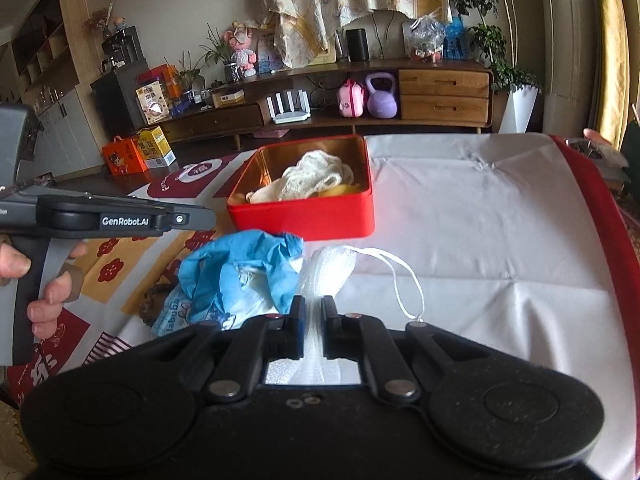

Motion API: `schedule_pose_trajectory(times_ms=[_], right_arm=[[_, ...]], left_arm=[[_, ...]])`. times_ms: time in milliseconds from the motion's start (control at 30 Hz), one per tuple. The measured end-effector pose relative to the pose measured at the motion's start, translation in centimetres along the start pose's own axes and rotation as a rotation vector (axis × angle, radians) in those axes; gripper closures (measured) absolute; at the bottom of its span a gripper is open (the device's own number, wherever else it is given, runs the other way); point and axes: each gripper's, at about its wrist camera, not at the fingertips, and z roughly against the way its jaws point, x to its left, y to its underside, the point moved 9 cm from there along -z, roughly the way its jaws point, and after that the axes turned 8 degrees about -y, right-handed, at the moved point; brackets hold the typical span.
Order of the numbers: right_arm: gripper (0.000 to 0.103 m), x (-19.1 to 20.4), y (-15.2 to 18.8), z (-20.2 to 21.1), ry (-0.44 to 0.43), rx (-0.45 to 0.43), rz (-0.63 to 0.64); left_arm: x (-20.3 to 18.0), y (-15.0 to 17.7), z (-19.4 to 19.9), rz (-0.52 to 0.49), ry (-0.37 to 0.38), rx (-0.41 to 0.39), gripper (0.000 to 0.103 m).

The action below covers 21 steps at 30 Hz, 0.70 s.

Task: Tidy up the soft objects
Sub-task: 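Lift the blue glove with the left gripper while the right gripper lifts the mesh bag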

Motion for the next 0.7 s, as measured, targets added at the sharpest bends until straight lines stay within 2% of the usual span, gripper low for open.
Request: schedule_pose_trajectory(times_ms=[100, 167, 200, 233, 267, 300, 367, 467, 600, 700], right_arm=[[0.096, -0.2, 0.8, -0.7, -0.01, 0.017, -0.005], [0.096, -0.2, 1.1, -1.2, -0.017, 0.026, -0.006], [0.096, -0.2, 1.2, -1.3, -0.022, 0.029, -0.007], [0.096, -0.2, 1.4, -1.4, -0.024, 0.031, -0.008], [0.096, -0.2, 1.5, -1.5, -0.026, 0.033, -0.009], [0.096, -0.2, 1.6, -1.6, -0.029, 0.035, -0.011], [0.096, -0.5, 1.8, -1.8, -0.029, 0.039, -0.016], [0.096, -1.0, 2.1, -2.2, -0.029, 0.047, -0.027], [0.096, -1.6, 2.5, -2.7, -0.027, 0.056, -0.04], [0.096, -2.0, 2.8, -3.0, -0.028, 0.062, -0.048]], left_arm=[[0.4, 0.6, -1.2, 0.028, 0.012, 0.031, 0.095], [0.6, 0.9, -2.0, 0.023, -0.007, 0.038, 0.09], [0.7, 1.1, -2.4, 0.019, -0.017, 0.043, 0.08], [0.8, 1.2, -2.7, 0.017, -0.023, 0.048, 0.063], [0.9, 1.2, -3.1, 0.018, -0.027, 0.049, 0.049], [1.0, 1.3, -3.3, 0.02, -0.033, 0.045, 0.028], [1.1, 1.2, -3.9, 0.017, -0.036, 0.034, 0.026], [1.0, 1.3, -5.4, 0.0, -0.046, 0.064, 0.026], [0.1, 1.7, -7.6, -0.069, -0.03, 0.112, 0.026], [-0.2, 1.9, -8.5, -0.092, -0.04, 0.12, 0.027]])
